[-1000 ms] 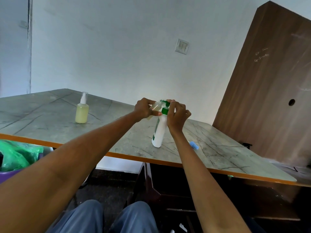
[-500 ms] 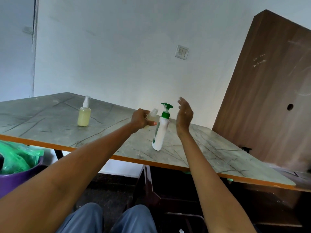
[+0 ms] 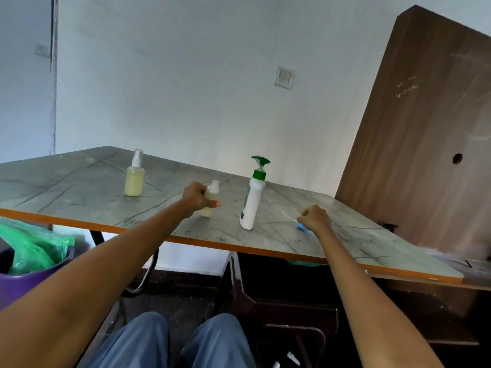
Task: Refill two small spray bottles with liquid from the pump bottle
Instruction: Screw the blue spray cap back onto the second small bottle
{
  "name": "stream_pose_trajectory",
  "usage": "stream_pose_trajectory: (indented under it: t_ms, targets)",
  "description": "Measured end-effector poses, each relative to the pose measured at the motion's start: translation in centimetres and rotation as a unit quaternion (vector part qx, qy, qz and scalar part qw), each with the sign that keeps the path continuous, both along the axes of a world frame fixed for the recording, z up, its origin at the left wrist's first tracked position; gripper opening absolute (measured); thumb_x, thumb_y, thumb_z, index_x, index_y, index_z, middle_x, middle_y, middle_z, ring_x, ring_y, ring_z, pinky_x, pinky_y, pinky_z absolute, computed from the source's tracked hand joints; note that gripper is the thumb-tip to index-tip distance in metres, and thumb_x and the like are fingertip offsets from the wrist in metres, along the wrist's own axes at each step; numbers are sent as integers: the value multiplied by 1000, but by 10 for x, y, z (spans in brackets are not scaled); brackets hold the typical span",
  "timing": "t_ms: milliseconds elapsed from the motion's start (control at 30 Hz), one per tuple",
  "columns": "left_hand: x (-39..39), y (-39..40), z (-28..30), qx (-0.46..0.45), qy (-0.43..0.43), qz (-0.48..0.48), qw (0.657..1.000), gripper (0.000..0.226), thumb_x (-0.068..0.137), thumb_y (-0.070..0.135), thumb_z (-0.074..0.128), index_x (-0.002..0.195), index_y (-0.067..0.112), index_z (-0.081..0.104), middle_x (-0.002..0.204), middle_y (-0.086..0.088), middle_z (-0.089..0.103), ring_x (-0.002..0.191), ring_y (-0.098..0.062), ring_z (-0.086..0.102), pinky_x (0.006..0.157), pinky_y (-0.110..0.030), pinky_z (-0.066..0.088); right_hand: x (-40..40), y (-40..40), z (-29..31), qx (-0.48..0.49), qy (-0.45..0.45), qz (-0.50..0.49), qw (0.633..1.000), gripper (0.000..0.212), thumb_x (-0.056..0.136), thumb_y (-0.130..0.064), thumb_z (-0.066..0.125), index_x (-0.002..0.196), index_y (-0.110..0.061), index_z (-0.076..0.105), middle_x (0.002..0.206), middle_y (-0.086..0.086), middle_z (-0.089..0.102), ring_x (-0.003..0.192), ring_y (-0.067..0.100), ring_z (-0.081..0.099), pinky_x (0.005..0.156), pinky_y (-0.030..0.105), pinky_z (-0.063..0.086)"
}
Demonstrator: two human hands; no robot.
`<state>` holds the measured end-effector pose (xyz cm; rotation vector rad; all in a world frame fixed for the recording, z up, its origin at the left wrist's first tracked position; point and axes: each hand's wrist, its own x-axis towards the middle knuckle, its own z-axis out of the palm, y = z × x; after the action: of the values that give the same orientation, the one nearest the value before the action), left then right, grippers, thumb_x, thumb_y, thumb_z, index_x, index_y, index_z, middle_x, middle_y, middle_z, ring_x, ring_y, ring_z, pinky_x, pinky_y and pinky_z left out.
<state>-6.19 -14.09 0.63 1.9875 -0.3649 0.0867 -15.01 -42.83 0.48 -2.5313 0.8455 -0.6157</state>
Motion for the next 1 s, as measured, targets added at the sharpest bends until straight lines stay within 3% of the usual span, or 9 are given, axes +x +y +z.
stream_pose_trajectory:
  t_ms: [33,100,167,600,767,900,1000]
  targets:
    - [0,1,-3,4,3,4,1000,54,77,15,71,125,-3,52,130,-18,53,121,-31,49,99,-36,41,-1,-1,-1,-10,17,-3,1000,7,75,-12,60,70,-14,63,86,9,62,84,25,60,72,29,45]
    - [-1,1,-6,7,-1,11,1000,56,78,16,71,126,-2,51,131,-17,52,121,-31,49,101,-37,41,3,-7,-6,-24,29,-2,999,16,77,-11,62,91,-8,70,99,8,67,94,26,63,80,31,50]
    - [-1,1,-7,7,-11,9,1000,56,77,16,72,126,-2,51,131,-18,53,121,-31,49,100,-36,41,3,-9,-9,-33,24,-5,999,21,79,-12,62,98,-7,70,104,10,68,97,27,63,83,33,52]
    - [-2,2,-13,32,-45,8,998,57,79,18,71,128,-1,49,132,-17,52,121,-30,50,100,-35,41,10,-4,-32,-61,-48,-9,997,17,84,-19,63,93,-5,65,96,12,68,90,25,61,67,29,43]
    - [-1,2,-14,39,-50,5,998,56,80,20,69,127,-2,49,132,-17,52,121,-30,50,100,-35,41,11,13,-11,-26,-233,-4,972,24,87,-21,61,102,-3,64,100,14,68,91,28,63,65,26,41]
    - [-3,7,-16,41,-59,8,997,54,81,21,69,126,-1,50,131,-17,54,119,-29,52,98,-33,42,16,50,45,-34,-435,69,897,22,84,-18,61,101,-4,64,92,13,66,84,27,60,65,28,43]
    - [-1,16,-16,43,-63,18,997,54,82,22,68,128,-1,49,131,-17,53,120,-29,51,99,-33,41,20,93,95,-14,-541,140,829,19,81,-14,62,95,-2,65,85,3,64,75,15,55,61,15,39]
